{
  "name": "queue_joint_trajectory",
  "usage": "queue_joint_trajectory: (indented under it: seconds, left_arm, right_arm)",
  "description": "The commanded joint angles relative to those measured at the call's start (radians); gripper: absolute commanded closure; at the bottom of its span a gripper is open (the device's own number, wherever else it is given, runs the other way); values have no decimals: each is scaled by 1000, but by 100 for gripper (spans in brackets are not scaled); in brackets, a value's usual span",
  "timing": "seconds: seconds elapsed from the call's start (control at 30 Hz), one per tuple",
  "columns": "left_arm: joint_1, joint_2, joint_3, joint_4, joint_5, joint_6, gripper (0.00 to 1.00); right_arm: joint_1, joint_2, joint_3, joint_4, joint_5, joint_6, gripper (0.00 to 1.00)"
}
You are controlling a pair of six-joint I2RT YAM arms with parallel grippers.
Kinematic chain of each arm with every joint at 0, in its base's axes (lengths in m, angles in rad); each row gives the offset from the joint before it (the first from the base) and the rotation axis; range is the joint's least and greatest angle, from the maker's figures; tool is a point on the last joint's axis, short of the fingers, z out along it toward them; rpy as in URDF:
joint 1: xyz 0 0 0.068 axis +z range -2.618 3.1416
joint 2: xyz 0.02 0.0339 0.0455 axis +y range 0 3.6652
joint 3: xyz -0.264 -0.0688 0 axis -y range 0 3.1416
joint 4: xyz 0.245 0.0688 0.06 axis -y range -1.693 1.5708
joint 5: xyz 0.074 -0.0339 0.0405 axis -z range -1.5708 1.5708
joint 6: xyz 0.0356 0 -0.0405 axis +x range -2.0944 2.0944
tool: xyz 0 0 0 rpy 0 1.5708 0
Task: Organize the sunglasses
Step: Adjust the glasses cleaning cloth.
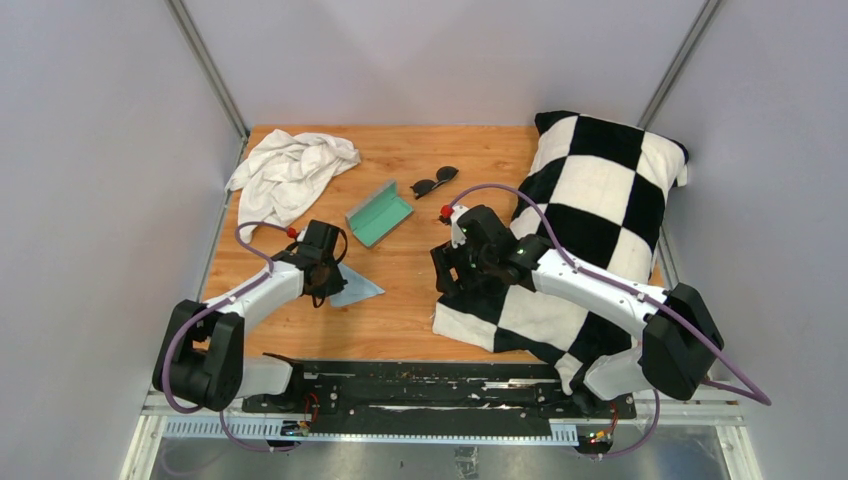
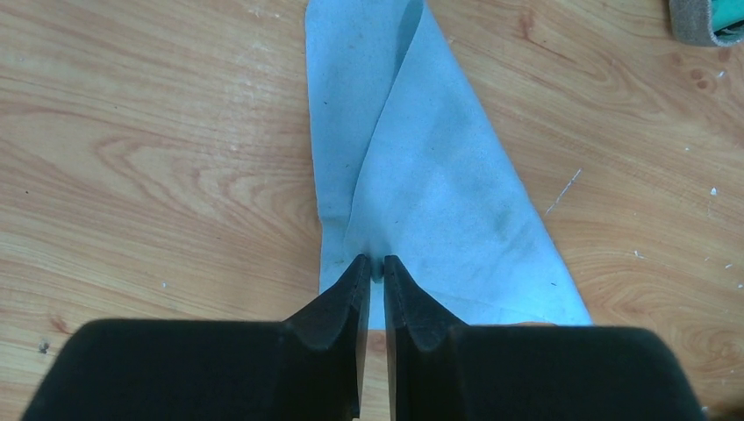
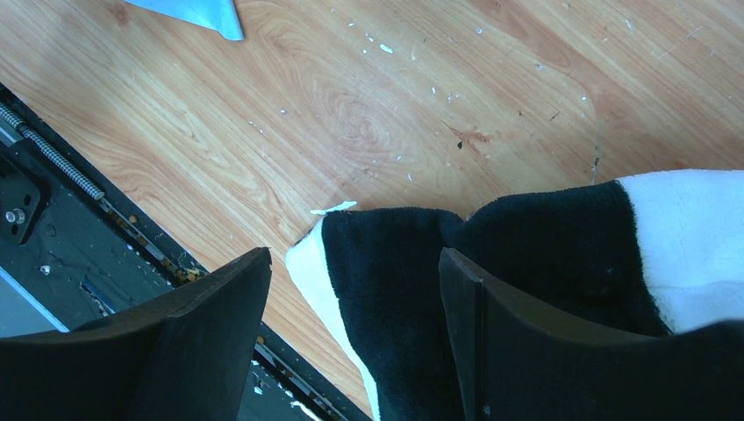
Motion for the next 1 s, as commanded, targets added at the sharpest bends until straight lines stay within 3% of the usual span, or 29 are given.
queue_joint_trajectory:
  seconds: [0.0, 0.23, 0.57, 0.73, 0.97]
  left_arm:
    - [7, -2, 23, -2, -15, 7, 82]
    - [6, -12, 25, -8, -21, 8, 84]
    - [7, -4, 42, -14, -20, 13, 99]
    - [6, -30, 63, -51, -13, 15, 100]
    - [7, -133, 65, -112, 26, 11, 100]
  right_arm:
    - [13, -9, -6, -3, 10, 3, 24]
    - [13, -10, -9, -3, 11, 5, 24]
    - [13, 0, -7, -3, 2, 5, 24]
    - [14, 4, -4, -1, -2, 6, 24]
    - [81, 84, -11, 172, -64, 117, 25]
